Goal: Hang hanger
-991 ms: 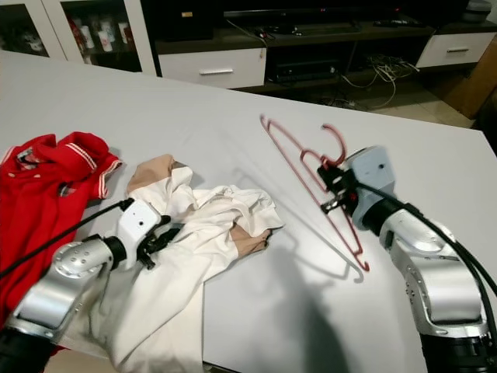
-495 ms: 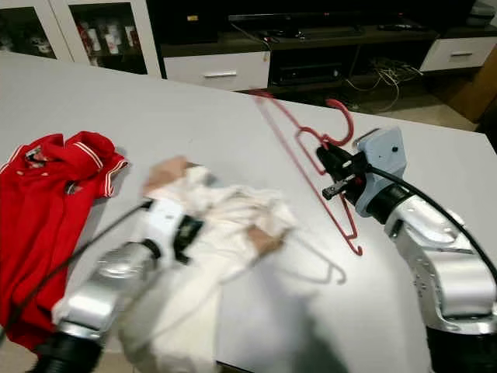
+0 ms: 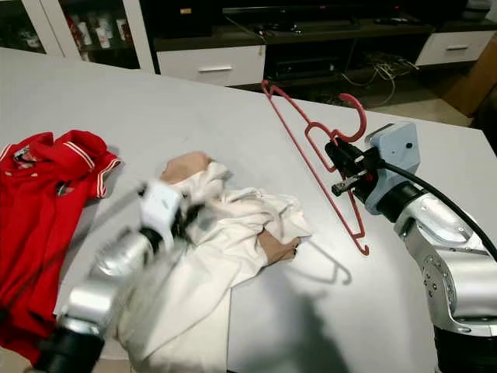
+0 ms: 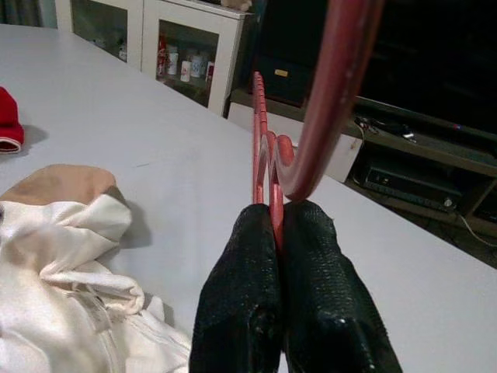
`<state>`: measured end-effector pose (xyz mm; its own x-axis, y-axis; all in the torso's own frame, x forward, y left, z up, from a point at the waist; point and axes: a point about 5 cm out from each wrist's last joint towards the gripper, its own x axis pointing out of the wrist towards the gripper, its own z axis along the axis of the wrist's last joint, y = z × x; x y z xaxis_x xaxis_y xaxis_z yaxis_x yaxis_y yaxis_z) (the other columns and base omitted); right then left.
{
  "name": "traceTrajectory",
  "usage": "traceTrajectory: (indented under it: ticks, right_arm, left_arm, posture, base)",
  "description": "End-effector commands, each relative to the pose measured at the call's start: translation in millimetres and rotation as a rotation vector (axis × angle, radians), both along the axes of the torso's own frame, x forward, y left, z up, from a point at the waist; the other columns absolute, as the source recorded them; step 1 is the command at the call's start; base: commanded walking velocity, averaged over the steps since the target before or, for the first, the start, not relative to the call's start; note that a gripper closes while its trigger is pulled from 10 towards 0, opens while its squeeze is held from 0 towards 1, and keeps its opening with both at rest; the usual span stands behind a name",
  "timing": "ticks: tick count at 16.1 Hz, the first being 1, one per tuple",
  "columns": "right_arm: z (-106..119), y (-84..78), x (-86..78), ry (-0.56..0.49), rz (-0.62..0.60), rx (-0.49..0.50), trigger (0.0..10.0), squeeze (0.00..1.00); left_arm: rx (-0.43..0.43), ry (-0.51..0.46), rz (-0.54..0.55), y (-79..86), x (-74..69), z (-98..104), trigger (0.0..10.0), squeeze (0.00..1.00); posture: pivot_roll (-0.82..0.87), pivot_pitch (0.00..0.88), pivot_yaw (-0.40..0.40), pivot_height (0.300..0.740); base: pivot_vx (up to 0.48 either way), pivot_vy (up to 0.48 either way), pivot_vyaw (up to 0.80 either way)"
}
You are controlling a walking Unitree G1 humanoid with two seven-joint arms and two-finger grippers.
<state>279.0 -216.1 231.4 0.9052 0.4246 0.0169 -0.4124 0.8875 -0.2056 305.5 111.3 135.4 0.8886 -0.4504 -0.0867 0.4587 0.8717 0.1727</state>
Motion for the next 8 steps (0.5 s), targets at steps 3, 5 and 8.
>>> traceTrajectory:
  ticks: [3, 5, 8]
  right_arm:
    - [4, -6.4, 1.5, -0.005, -0.038, 0.015, 10.0, 0.00]
    - [3, -5.8, 0.4, -0.006, -0.041, 0.022, 10.0, 0.00]
    - [3, -3.7, -0.6, -0.009, -0.040, 0.032, 10.0, 0.00]
  left_arm:
    - [-0.086, -0.091, -0.147, -3.1, 0.0, 23, 10.0, 1.00]
    - [-0.075, -0.065, -0.186, -0.1, 5.1, 20, 10.0, 1.00]
    - [-0.040, 0.003, -0.227, -5.4, 19.4, 9, 10.0, 1.00]
  posture:
    - [0.01, 0.102, -0.017, 0.740]
    - [0.01, 0.102, -0.013, 0.740]
    - [0.00, 0.104, -0.008, 0.740]
  base:
    - [0.000, 0.000, 0.00]
    - [0.000, 0.000, 0.00]
    - [0.000, 0.000, 0.00]
